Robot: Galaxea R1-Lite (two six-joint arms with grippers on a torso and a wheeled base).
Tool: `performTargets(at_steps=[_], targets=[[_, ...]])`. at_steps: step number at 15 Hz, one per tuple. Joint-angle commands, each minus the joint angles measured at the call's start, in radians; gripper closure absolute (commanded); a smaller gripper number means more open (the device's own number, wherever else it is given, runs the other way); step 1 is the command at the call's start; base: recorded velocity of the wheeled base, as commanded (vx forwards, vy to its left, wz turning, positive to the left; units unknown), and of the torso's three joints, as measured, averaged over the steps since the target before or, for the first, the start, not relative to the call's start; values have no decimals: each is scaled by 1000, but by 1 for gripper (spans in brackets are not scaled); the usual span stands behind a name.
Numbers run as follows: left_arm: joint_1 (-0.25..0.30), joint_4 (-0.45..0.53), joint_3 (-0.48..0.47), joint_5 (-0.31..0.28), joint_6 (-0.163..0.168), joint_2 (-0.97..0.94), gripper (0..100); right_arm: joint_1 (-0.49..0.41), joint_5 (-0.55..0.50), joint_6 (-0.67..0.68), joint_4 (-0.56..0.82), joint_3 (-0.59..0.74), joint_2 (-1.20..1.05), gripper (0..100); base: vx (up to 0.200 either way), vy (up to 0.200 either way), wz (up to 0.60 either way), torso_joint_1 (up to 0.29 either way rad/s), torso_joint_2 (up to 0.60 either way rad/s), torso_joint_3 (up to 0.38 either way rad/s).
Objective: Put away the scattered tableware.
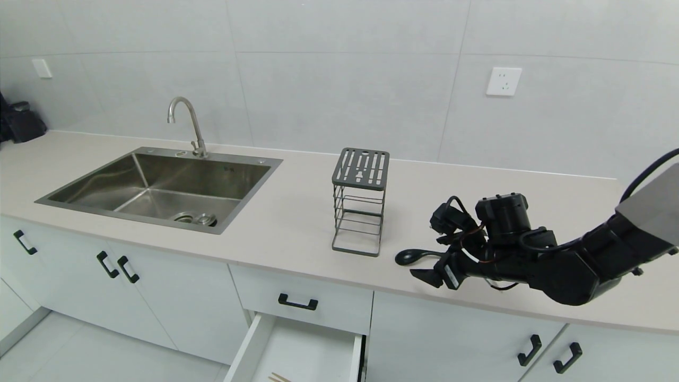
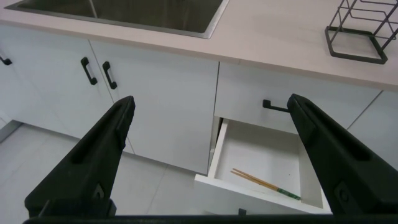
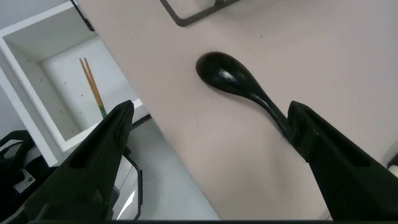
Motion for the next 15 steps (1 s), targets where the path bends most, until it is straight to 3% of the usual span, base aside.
performTargets(at_steps=[1,5,15], targets=[[0,0,0,0,-1,1,0,-6,17,0,0,-25,63,0,0,0,0,0,0,0],[0,0,0,0,-1,1,0,-52,54,0,-3,-29,103,0,0,0,0,0,0,0],[0,0,0,0,-1,1,0,-55,72,76,-127,-55,226,0,0,0,0,0,0,0]])
